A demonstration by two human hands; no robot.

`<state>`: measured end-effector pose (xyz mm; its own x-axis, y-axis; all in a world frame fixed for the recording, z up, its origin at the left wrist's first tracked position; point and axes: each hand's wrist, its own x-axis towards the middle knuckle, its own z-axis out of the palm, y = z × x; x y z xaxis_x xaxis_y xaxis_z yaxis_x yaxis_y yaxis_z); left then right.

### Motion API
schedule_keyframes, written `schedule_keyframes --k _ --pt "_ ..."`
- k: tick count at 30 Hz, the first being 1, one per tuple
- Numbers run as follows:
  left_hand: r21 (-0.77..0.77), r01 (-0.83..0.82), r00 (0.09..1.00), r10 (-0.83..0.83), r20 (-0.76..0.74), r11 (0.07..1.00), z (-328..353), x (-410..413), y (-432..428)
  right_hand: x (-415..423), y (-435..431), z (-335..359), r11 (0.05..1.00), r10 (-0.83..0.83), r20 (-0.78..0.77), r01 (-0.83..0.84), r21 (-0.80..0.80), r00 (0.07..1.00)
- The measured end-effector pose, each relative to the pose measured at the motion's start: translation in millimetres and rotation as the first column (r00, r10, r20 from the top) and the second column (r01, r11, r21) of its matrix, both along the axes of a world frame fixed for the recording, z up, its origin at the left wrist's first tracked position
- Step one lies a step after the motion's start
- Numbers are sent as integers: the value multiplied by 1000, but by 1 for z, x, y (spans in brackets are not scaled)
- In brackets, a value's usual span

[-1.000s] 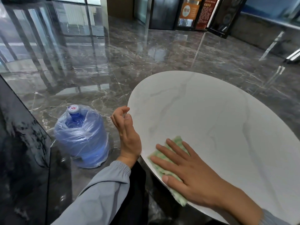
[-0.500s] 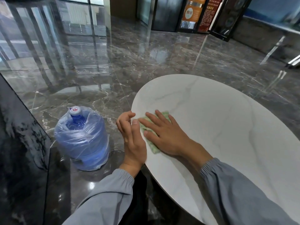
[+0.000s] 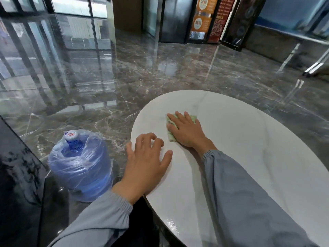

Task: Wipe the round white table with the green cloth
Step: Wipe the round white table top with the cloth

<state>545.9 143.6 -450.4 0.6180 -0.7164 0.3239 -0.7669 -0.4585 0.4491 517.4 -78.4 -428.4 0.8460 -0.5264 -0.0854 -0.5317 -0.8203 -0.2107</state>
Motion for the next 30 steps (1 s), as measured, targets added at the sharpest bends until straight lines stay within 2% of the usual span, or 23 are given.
schedule_keyframes --k 3,9,14,17,21,23,26,28,30 --pt "76 43 999 -44 13 996 3 5 -6 -40 -41 -3 994 -113 -14 113 -7 993" --pt "-24 55 996 -53 70 998 -1 0 -8 -136 -120 -6 928 -371 -45 371 -22 927" --pt "-90 29 999 -27 30 996 -2 0 -10 -123 -135 -7 918 -396 -66 397 5 916" --pt "-103 34 999 -33 9 994 -4 0 -9 -74 -119 -6 956 -292 -53 292 -1 955" --pt "-95 33 999 -33 2 995 -3 1 -7 23 -60 -2 1000 -15 -64 14 -19 998" --pt "-93 32 999 -31 11 995 -3 2 -6 65 -17 0 984 175 -70 -177 -24 982" --pt "-84 43 999 -42 21 995 -3 4 -5 98 35 -2 912 406 -78 -409 -30 911" --pt "-84 48 999 -46 26 995 -2 6 -5 104 44 -4 877 477 -71 -480 -30 876" --pt "-81 44 999 -42 28 996 -2 6 -6 103 35 -2 878 478 -45 -478 -9 877"
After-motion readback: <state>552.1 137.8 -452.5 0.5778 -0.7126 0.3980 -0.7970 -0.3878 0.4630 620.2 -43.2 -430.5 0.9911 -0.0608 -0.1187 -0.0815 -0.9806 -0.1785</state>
